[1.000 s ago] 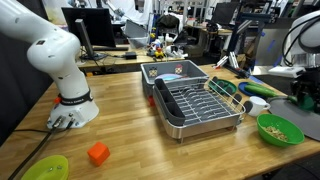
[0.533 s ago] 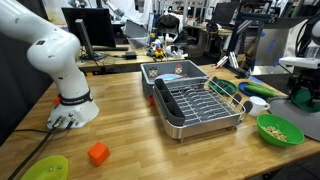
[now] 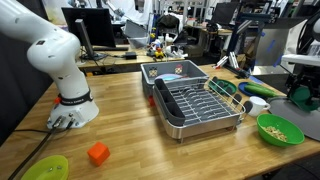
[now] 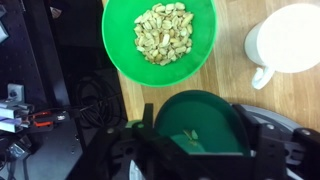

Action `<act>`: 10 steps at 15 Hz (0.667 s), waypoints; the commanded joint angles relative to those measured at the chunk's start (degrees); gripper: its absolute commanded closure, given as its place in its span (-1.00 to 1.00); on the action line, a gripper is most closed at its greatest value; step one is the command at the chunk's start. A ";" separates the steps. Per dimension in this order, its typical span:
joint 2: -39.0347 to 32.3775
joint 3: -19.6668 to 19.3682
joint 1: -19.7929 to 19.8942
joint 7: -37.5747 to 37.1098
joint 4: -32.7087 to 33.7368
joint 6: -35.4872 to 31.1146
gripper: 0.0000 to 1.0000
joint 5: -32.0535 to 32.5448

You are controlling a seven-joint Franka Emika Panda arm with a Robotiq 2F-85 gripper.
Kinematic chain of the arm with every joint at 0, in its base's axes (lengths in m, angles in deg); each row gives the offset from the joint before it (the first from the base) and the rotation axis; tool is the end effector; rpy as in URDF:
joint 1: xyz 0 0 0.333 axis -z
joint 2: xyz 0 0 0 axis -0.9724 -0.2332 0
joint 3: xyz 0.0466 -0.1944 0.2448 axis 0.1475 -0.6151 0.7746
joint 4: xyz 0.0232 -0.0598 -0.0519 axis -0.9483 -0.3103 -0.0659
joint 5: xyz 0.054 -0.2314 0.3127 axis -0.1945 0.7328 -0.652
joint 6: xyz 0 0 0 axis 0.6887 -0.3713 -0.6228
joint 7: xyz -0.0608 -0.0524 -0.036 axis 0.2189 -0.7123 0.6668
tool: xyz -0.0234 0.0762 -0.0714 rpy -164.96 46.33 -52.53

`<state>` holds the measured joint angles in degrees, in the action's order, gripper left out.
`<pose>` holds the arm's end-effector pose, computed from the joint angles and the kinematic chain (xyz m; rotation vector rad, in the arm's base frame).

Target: Pour the contents of the green cup into the bowl

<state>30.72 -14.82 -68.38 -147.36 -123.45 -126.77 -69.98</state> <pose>0.4707 -0.1396 0.2578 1.9689 -2.3797 -0.3826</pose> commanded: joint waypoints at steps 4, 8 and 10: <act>-0.19 -0.23 0.21 2.68 1.17 0.48 -0.03 -2.67; -1.00 -0.07 2.04 12.34 5.25 1.06 -0.03 -13.55; -2.17 -0.46 2.77 16.86 8.08 1.67 -0.03 -17.82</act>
<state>30.56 -15.28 -67.23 -137.31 -118.89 -126.68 -81.86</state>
